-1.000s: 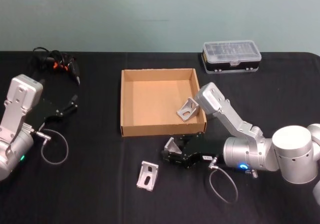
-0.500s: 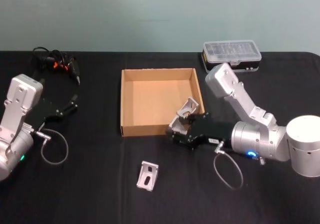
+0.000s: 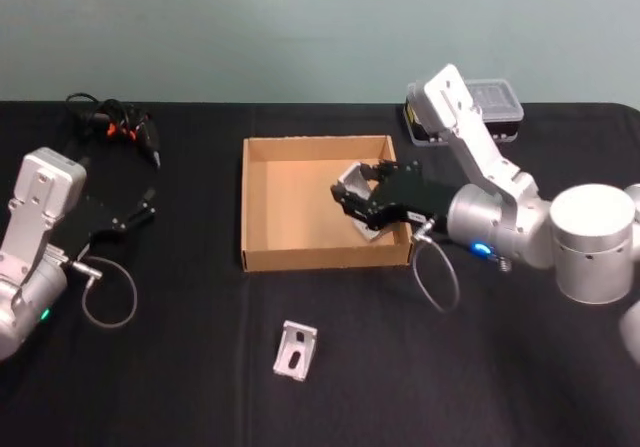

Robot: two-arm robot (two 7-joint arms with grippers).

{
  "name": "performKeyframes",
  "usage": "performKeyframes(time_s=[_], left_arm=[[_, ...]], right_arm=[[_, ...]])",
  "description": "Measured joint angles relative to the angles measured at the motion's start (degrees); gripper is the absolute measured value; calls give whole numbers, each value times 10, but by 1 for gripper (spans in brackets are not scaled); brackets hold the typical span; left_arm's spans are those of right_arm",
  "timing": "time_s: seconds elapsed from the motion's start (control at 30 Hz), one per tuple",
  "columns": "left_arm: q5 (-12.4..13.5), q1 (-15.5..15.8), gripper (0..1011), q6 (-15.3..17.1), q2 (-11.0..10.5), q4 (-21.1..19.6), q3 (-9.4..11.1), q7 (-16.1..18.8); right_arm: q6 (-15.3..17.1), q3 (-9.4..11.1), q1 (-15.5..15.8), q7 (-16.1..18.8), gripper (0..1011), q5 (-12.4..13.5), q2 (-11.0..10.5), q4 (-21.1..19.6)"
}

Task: Use one hand to pick up the angle iron from the table and place it into the box.

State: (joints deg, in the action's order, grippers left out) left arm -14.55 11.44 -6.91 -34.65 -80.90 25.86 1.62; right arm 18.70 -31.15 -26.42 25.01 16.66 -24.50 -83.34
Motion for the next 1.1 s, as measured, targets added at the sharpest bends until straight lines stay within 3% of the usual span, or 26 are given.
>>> performKeyframes(time_s=[0.3,0.6,0.9,1.1], left_arm=[[0,0,1011,0,0,0,0,0],[0,0,1011,0,0,0,0,0],[0,0,1011,0,0,0,0,0],[0,0,1011,0,0,0,0,0]], right_arm=[[-9,-12,-49,7,450,-18,57,100],[-12,-29,-79,23,450,-39,93,176],[-14,-36,-97,31,450,-58,115,223],[-11,-37,-99,35,450,-67,119,231]])
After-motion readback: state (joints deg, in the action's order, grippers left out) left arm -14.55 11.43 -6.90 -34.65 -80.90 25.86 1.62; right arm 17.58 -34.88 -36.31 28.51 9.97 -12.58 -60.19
